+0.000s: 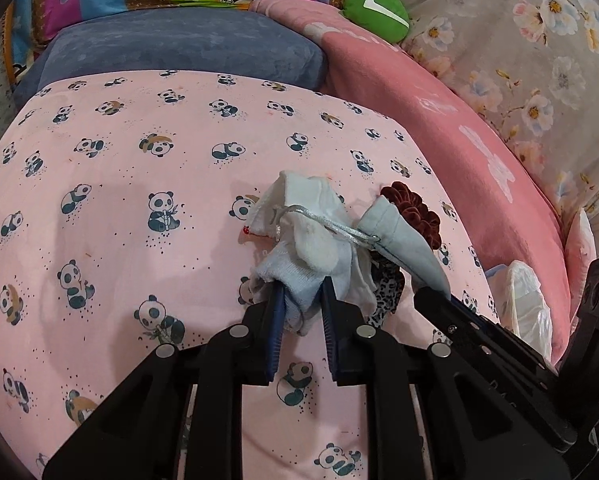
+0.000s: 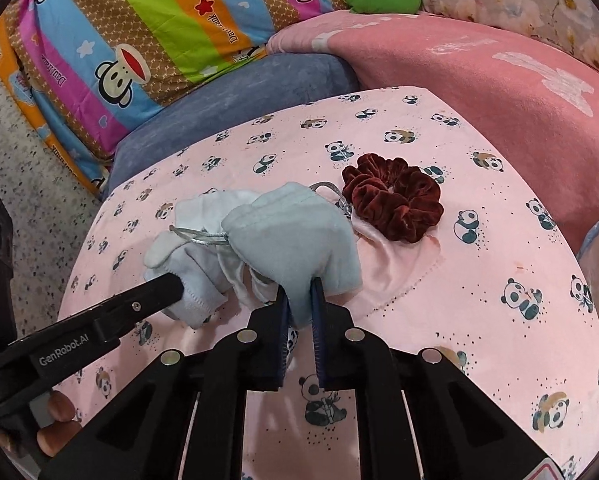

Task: Collect trash
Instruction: 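Carry the grey socks over the trash bin and open both tools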

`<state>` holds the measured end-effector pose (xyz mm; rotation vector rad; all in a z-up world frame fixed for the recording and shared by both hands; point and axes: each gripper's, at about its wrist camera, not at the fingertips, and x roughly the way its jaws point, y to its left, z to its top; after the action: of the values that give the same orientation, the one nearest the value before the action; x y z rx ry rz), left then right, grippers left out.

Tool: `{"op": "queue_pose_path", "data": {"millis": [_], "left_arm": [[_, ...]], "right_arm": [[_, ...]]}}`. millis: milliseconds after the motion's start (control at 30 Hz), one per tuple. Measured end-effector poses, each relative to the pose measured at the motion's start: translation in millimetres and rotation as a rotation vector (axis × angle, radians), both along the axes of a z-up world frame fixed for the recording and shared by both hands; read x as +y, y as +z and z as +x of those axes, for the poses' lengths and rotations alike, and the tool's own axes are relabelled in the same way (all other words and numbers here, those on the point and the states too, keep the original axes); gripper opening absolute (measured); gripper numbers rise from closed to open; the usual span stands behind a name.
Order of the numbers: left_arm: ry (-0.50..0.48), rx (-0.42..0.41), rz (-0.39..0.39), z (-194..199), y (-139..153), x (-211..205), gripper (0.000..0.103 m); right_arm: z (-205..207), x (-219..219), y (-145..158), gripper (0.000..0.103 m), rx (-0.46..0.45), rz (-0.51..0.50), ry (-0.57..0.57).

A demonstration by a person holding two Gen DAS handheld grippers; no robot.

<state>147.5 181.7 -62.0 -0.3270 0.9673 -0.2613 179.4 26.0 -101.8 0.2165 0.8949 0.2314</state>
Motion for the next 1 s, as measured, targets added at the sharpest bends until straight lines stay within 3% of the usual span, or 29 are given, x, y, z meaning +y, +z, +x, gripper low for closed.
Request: {"op": "queue_pose_path", "data": {"millis": [633,1000], "left_arm": [[-0.06,-0.102,0.015,-50.5,50.3,-41.0,0.017],[-0.145,-0.154,0.059,-64.7,72.0,-92.7,0.017]], "right_arm": [[-69.3,-52.3,70.5,0.011,-0.143,0.137,-0.075],[-100.2,-101.6,93.4,0.011,-0.199,0.178,-0.163]]}}
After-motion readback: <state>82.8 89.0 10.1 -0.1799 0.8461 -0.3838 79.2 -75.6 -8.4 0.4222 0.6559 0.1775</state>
